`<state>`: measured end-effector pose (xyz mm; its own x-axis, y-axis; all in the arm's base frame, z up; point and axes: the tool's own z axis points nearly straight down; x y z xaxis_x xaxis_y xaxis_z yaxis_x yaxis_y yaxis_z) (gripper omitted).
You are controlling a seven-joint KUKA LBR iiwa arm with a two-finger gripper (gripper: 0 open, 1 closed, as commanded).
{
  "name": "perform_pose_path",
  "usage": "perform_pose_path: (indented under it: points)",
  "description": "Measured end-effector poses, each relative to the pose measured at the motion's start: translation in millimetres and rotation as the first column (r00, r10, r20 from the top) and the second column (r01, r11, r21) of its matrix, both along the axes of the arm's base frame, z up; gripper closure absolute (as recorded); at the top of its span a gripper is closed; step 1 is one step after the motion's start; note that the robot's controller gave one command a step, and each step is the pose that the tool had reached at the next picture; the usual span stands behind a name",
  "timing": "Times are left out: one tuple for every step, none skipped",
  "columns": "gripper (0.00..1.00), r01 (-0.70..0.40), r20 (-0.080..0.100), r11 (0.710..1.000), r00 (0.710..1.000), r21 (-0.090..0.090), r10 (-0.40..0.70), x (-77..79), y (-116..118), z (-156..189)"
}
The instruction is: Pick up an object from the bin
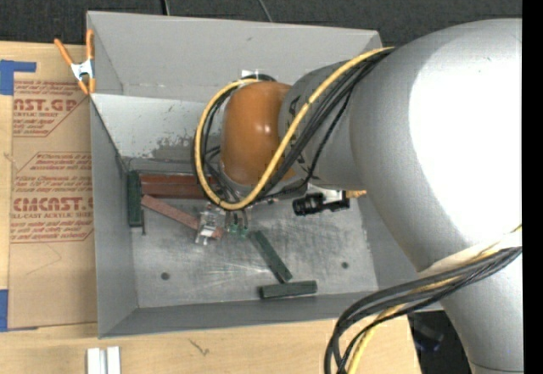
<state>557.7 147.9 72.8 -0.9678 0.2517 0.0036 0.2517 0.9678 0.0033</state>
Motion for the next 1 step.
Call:
perform_pose_path:
  points:
    - [1.0, -0.009, 0.001, 1.0, 1.0, -0.004, 0.009, -7.0, -3.2, 206.2]
